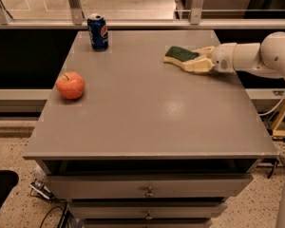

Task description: Move sponge near apple

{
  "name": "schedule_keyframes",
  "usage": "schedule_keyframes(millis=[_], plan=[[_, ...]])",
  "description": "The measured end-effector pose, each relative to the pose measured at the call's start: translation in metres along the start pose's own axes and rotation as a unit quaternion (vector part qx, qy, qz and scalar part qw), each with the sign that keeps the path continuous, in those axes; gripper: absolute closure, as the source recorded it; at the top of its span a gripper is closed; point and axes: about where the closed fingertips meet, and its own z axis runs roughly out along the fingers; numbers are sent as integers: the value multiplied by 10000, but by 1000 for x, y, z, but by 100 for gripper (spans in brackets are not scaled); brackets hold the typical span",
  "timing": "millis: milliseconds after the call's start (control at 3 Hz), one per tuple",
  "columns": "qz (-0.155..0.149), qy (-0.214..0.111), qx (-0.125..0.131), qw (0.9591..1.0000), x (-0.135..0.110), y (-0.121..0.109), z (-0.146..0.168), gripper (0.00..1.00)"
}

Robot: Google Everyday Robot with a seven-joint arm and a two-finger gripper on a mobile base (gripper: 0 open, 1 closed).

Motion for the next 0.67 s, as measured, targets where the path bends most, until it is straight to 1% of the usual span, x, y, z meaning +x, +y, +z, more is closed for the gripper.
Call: schedule_keyframes(millis=[667], plan=[[-1,0,-1,10000,0,0,0,100]])
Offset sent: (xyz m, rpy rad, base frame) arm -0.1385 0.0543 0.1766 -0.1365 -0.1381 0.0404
